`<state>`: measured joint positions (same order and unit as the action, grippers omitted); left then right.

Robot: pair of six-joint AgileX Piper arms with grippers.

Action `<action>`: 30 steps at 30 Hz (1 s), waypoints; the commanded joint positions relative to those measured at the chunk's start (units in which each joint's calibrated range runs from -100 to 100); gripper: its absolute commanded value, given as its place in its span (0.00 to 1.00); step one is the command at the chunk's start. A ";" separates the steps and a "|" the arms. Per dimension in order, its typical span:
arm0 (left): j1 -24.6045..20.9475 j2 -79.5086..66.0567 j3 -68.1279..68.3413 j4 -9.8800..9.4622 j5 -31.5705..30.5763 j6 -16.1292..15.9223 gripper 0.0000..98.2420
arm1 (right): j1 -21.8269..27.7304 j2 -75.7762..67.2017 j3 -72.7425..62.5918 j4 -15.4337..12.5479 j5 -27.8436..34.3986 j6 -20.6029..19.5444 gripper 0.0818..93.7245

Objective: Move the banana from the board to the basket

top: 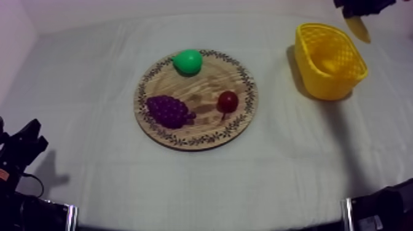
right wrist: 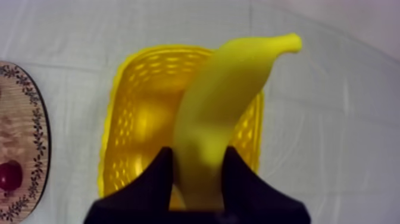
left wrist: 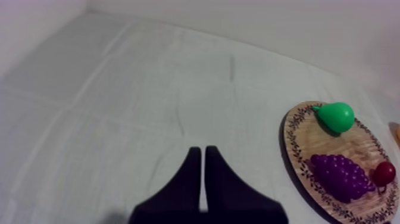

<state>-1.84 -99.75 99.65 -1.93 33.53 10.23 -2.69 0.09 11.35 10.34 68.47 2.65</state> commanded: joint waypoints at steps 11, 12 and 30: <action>-0.01 0.00 0.01 0.00 0.02 0.00 0.00 | 2.39 14.44 -1.29 -1.75 -3.78 -1.71 0.13; -0.01 0.00 0.01 0.00 0.02 0.00 0.00 | 2.51 15.33 -1.52 -1.86 -3.95 -1.68 0.13; -0.01 0.00 0.01 0.00 0.02 0.00 0.00 | 1.80 15.81 3.16 -3.38 -8.11 -1.01 0.53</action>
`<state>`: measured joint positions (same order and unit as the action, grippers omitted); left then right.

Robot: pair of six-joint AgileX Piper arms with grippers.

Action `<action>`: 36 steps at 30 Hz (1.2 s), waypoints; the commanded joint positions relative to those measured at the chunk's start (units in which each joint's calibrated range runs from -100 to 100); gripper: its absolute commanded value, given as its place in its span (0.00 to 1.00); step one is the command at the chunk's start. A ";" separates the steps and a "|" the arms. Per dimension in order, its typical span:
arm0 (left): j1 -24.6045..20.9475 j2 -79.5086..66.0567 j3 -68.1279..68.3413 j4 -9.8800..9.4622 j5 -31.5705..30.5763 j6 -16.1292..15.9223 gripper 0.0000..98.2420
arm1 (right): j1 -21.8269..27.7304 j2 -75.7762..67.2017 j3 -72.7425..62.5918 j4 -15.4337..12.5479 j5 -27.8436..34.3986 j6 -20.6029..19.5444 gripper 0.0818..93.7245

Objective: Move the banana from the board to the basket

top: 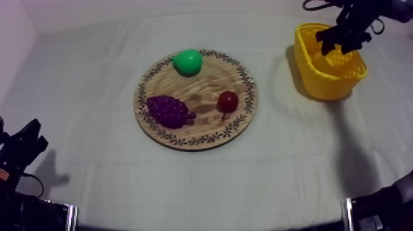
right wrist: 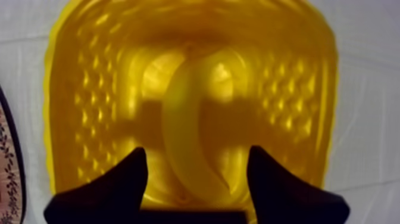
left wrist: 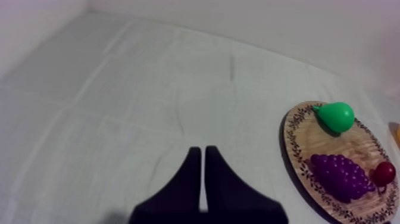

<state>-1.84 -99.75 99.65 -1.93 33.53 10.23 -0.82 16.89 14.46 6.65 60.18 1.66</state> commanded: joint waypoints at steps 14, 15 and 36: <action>-0.01 0.00 0.01 0.00 0.02 0.00 0.00 | -3.11 -31.86 10.47 2.75 -3.86 1.98 0.02; -0.01 0.00 0.01 0.00 0.02 0.00 0.00 | -3.45 -34.63 12.02 2.71 -4.47 2.11 0.01; -0.01 0.00 0.01 0.00 0.02 0.00 0.00 | -1.31 -88.42 66.20 -7.39 -28.88 10.54 0.01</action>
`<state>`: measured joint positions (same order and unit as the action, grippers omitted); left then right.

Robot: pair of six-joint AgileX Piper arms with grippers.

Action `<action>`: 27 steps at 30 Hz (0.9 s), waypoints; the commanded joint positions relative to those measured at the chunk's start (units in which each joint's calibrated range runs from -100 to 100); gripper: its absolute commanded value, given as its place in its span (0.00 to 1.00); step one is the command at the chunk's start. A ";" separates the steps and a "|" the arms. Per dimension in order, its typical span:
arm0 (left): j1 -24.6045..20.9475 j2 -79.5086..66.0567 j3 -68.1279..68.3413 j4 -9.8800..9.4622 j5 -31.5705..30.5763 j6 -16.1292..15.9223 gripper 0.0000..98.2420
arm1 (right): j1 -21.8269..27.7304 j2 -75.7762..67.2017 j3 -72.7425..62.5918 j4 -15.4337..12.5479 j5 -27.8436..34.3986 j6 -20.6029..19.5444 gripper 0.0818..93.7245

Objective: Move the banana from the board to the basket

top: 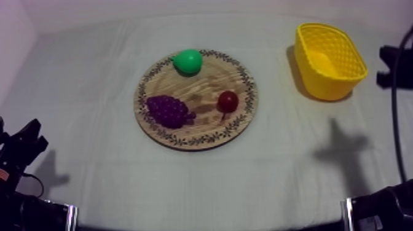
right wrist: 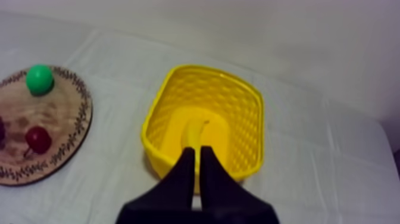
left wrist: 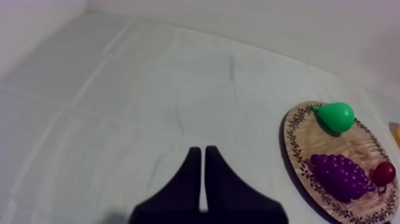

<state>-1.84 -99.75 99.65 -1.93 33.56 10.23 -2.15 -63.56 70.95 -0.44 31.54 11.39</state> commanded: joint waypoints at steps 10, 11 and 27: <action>-0.01 0.00 0.01 0.00 -0.01 -0.01 0.00 | 1.08 -25.49 26.95 1.74 -2.55 -2.85 0.00; -0.01 0.00 0.01 0.00 -0.01 -0.02 0.00 | 1.29 -26.84 27.45 1.68 -1.86 -3.37 0.00; -0.01 0.00 0.01 0.00 -0.01 0.00 0.00 | 2.00 -32.09 28.71 -0.98 6.94 -1.78 0.00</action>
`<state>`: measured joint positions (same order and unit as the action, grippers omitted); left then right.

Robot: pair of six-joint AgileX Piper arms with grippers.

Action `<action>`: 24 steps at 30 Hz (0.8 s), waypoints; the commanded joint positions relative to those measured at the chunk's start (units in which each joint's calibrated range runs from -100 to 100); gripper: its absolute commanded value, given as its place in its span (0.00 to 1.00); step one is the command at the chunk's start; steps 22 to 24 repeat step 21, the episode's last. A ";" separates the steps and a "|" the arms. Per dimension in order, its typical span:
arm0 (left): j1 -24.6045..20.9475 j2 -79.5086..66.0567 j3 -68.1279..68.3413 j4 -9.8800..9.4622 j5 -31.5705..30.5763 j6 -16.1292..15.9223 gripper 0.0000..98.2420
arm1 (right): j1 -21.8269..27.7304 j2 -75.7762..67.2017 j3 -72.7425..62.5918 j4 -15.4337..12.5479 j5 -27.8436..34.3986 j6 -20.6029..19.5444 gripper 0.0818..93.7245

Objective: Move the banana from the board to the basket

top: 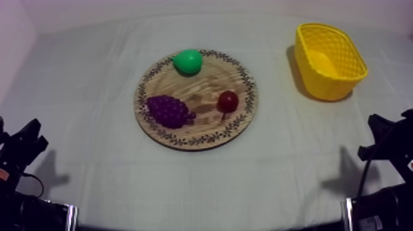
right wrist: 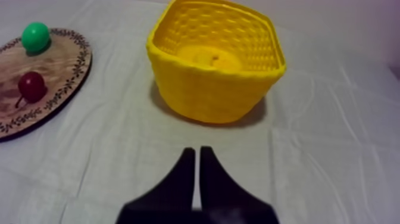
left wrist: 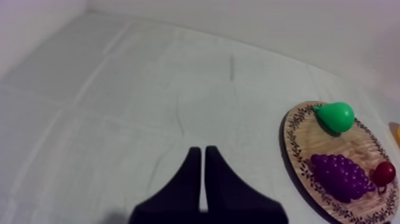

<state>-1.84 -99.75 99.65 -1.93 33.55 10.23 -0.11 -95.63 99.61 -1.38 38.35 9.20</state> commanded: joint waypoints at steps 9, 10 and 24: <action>-0.01 0.00 0.01 0.00 0.00 0.00 0.00 | -0.04 -0.04 0.06 -0.06 0.20 1.74 0.00; -0.01 0.00 0.01 0.00 0.00 0.00 0.00 | -0.04 -0.04 0.06 -0.06 0.20 1.78 0.00; -0.01 0.00 0.01 0.00 0.00 0.00 0.00 | -0.05 -0.04 0.06 -0.06 0.20 1.86 0.00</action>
